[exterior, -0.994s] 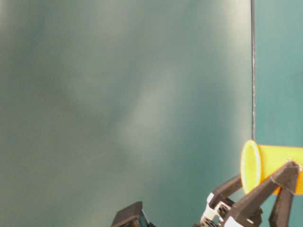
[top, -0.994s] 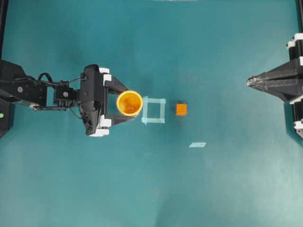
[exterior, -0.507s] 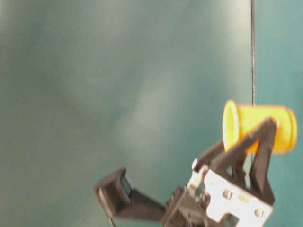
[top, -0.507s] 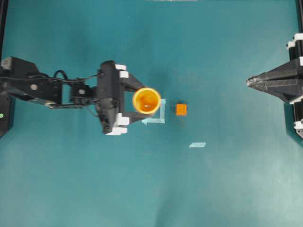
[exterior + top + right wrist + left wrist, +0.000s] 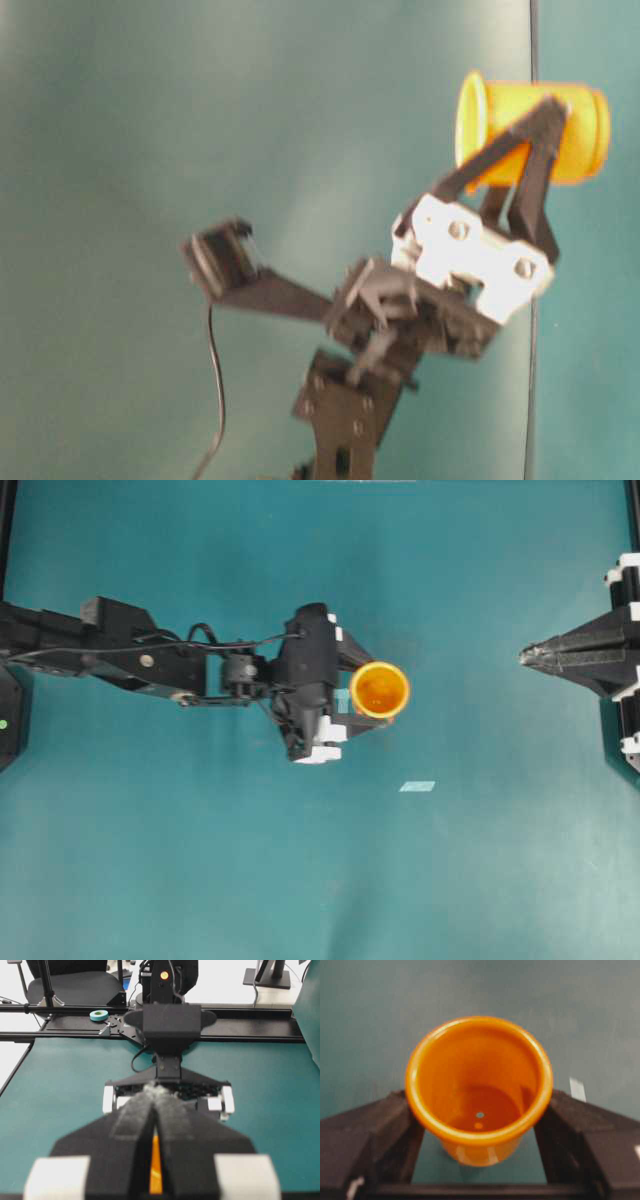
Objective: Move the cup to the right with left arm.
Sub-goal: 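Carry the orange cup rightward past the taped square and cube, then hold the orange cup beside the right gripper on the right side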
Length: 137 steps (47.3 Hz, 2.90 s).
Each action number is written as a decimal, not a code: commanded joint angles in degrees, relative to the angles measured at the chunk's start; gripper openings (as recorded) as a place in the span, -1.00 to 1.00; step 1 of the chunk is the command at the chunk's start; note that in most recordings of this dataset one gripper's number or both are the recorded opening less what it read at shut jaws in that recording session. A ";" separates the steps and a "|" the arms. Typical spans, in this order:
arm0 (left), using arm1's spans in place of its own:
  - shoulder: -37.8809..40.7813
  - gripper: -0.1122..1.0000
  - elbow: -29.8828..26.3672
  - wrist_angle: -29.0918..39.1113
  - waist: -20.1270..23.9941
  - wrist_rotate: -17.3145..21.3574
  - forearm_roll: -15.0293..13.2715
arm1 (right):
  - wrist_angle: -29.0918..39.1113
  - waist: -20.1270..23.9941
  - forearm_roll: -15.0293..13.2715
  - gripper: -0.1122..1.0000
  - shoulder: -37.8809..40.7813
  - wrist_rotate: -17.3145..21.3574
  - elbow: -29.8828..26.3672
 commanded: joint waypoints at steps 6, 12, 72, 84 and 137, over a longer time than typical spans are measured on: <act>1.76 0.36 -7.38 2.90 -0.09 0.00 0.18 | -0.09 0.00 0.00 -0.81 -0.53 0.09 -2.20; 4.39 0.37 -12.30 6.15 -0.09 0.00 0.18 | 0.00 -0.09 0.09 -0.81 -0.70 0.09 -2.20; 23.12 0.36 -41.75 14.33 0.70 0.00 0.18 | 0.79 -0.09 0.00 -0.81 -1.41 -0.18 -2.46; 25.49 0.36 -45.79 15.82 0.53 -0.09 0.18 | 0.88 -0.09 0.00 -0.81 -1.41 -0.26 -2.37; 26.72 0.36 -47.29 16.00 -0.09 -0.09 0.18 | 0.88 0.00 -0.18 -0.81 -1.14 -0.70 -2.29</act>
